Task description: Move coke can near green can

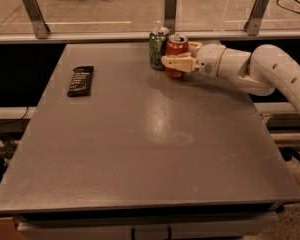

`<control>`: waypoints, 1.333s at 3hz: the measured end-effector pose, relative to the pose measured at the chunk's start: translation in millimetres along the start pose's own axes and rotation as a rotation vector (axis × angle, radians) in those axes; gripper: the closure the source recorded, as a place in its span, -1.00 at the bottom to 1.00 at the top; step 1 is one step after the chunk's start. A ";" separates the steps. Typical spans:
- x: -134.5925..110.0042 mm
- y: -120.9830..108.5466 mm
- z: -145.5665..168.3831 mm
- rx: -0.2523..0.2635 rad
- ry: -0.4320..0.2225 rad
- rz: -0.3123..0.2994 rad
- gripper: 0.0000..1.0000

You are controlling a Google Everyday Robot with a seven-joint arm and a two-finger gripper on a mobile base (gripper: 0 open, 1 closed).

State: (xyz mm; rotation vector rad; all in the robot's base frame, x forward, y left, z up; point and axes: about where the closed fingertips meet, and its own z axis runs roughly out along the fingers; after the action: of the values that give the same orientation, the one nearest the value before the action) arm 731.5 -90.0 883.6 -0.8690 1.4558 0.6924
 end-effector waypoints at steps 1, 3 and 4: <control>1.1 0.6 4.0 -0.007 -0.012 0.009 -1.00; -8.9 1.8 -14.4 -0.013 0.011 -0.024 -1.00; -31.3 7.9 -57.7 -0.021 0.073 -0.085 -1.00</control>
Offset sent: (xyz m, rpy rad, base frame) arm 0.0002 -0.0029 0.0041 0.0218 -0.0111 0.0161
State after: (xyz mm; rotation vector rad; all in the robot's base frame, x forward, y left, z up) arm 692.8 -130.6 918.6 -0.9763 1.4697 0.6188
